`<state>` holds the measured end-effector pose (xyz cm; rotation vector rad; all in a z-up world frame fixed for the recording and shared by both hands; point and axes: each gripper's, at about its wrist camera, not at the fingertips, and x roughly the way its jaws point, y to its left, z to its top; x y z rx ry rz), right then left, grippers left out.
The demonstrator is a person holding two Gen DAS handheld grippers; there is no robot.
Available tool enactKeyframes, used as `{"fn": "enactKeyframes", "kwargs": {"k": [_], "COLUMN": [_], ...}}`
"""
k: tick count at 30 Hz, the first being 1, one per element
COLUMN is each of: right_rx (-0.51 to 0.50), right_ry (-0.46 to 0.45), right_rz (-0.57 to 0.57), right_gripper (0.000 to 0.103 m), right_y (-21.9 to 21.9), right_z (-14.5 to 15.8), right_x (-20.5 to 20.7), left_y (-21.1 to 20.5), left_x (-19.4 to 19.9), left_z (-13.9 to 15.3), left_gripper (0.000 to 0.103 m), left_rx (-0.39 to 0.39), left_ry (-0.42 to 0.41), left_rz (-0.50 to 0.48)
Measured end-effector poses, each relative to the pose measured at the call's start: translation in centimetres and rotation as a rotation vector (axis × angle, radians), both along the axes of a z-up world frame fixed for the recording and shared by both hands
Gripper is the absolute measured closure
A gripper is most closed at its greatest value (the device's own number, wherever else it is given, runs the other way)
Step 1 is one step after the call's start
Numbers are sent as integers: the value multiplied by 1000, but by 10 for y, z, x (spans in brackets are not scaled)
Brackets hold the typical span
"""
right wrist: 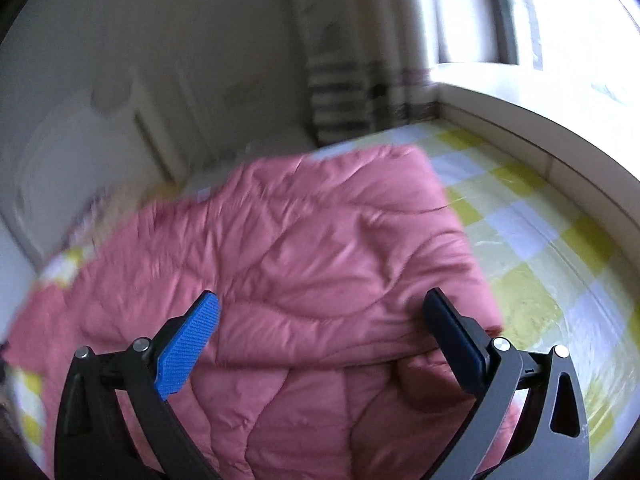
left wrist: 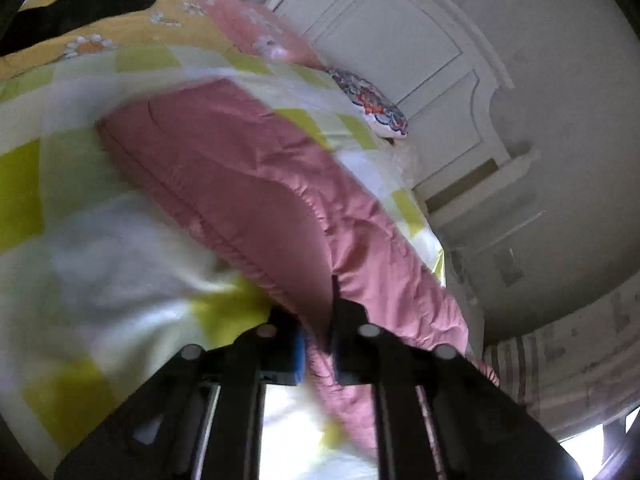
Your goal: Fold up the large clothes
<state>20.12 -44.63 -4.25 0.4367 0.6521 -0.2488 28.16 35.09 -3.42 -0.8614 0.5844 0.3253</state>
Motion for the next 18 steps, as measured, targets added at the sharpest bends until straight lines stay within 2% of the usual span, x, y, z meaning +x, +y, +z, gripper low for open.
{"fn": "enactKeyframes", "kwargs": {"k": [2, 5, 7, 9, 10, 13, 14, 15, 17, 18], "right_rx": [51, 95, 93, 77, 74, 86, 90, 94, 100, 104], "right_ry": [-45, -91, -118, -140, -147, -155, -163, -172, -175, -172], "right_rz": [-57, -107, -125, -140, -144, -159, -170, -178, -187, -187], "right_gripper": [5, 5, 5, 5, 5, 5, 5, 5, 5, 5], "right_y": [-14, -26, -29, -30, -32, -37, -39, -42, -45, -46], "right_z": [1, 2, 5, 9, 9, 8, 7, 7, 6, 5], "right_x": [-7, -15, -18, -20, -23, -26, -28, -30, -31, -31], "left_y": [-43, -133, -216, -286, -335, -424, -452, -471, -495, -496], "left_x": [-2, -3, 1, 2, 2, 2, 1, 0, -2, -7], "left_z": [36, 84, 107, 113, 108, 76, 55, 38, 3, -8], "left_gripper": [95, 95, 95, 95, 94, 87, 78, 59, 37, 36], "left_rx": [94, 214, 291, 350, 400, 458, 455, 447, 432, 430], "left_ry": [-93, -230, -297, -326, -329, -280, -248, -218, -133, -112], "left_rz": [-26, -168, -345, -503, -603, -826, -905, -966, -1071, -1080]}}
